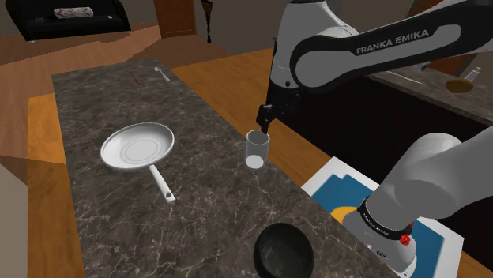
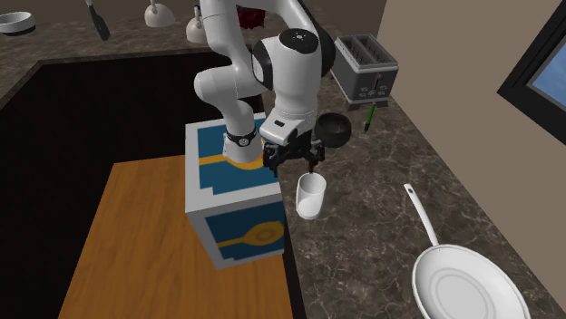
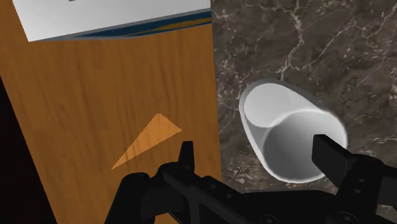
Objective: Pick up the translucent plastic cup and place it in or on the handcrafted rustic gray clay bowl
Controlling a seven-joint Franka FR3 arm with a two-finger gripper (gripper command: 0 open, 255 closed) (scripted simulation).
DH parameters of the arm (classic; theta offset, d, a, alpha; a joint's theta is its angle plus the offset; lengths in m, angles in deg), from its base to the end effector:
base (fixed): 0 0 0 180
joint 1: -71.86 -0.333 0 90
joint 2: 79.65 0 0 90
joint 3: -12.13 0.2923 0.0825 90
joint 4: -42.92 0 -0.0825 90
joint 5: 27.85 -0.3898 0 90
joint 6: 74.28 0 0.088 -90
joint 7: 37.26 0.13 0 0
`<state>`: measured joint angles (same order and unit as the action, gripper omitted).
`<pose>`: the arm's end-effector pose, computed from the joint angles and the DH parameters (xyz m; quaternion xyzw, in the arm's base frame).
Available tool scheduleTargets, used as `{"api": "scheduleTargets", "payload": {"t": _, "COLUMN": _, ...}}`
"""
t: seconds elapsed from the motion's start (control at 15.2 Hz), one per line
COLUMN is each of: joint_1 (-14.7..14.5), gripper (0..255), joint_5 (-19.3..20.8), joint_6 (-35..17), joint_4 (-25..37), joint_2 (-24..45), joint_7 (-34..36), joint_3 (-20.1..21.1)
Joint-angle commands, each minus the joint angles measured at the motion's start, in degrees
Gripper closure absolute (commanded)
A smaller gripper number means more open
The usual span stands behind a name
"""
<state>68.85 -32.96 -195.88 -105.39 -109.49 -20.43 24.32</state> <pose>0.3897 0.1060 0.3847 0.9984 -0.0492 0.0264 0.0074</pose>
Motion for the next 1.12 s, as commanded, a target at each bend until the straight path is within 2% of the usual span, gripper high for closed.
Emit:
{"api": "scheduleTargets", "payload": {"t": 0.0, "joint_1": 0.1, "gripper": 0, "joint_5": 0.55, "joint_6": -4.69, "joint_4": 0.15, "joint_2": 3.98, "joint_7": 1.77, "joint_3": 1.76}}
{"api": "scheduleTargets", "payload": {"t": 0.59, "joint_1": 0.54, "gripper": 0, "joint_5": 1.27, "joint_6": -12.63, "joint_4": -2.74, "joint_2": 8.95, "joint_7": 2.77, "joint_3": 2.86}}
{"api": "scheduleTargets", "payload": {"t": 1.06, "joint_1": 0.54, "gripper": 0, "joint_5": 1.27, "joint_6": -12.62, "joint_4": -2.74, "joint_2": 8.94, "joint_7": 2.77, "joint_3": 2.86}}
